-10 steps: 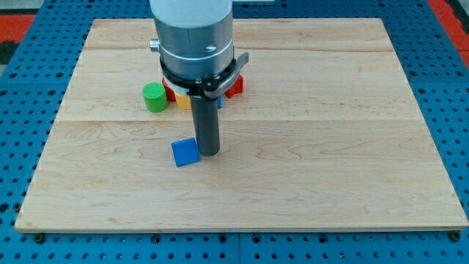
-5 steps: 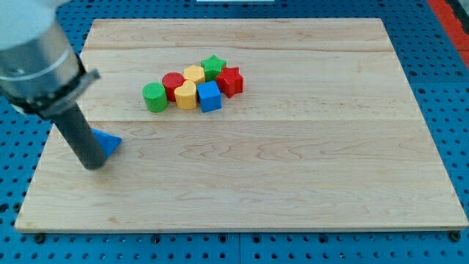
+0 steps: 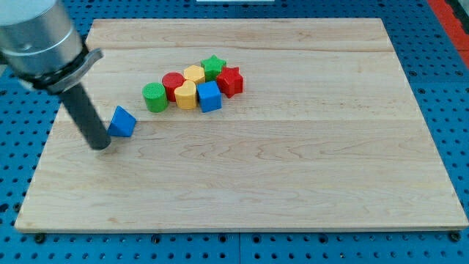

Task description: Push blue triangle to the yellow hexagon

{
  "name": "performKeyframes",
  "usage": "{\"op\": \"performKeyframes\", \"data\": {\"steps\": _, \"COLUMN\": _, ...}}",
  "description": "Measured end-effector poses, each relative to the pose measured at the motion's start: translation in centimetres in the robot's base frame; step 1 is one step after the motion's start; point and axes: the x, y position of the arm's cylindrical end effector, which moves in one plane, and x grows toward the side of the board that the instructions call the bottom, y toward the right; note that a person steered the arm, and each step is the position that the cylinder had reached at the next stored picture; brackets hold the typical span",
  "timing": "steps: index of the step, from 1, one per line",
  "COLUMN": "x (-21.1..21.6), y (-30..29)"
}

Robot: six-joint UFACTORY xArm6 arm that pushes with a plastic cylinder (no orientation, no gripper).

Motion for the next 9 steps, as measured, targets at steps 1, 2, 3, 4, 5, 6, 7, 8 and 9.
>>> {"op": "performKeyframes", "data": {"steps": 1, "x": -5.9, "y": -0.2}}
{"op": "performKeyframes", "data": {"steps": 2, "x": -8.7, "y": 0.1}}
{"op": "performKeyframes", "data": {"steps": 3, "x": -8.7, "y": 2.3}}
{"op": "performKeyframes", "data": {"steps": 4, "x": -5.3, "y": -0.8}}
{"op": "performKeyframes", "data": {"steps": 5, "x": -5.2, "y": 2.2}}
{"op": "performKeyframes", "data": {"steps": 6, "x": -7.2, "y": 4.3}}
{"op": "performKeyframes", "data": {"steps": 7, "x": -10.9, "y": 4.3}}
{"op": "performKeyframes", "data": {"steps": 8, "x": -13.8, "y": 4.4}}
{"op": "performKeyframes", "data": {"steps": 9, "x": -15.0, "y": 5.5}}
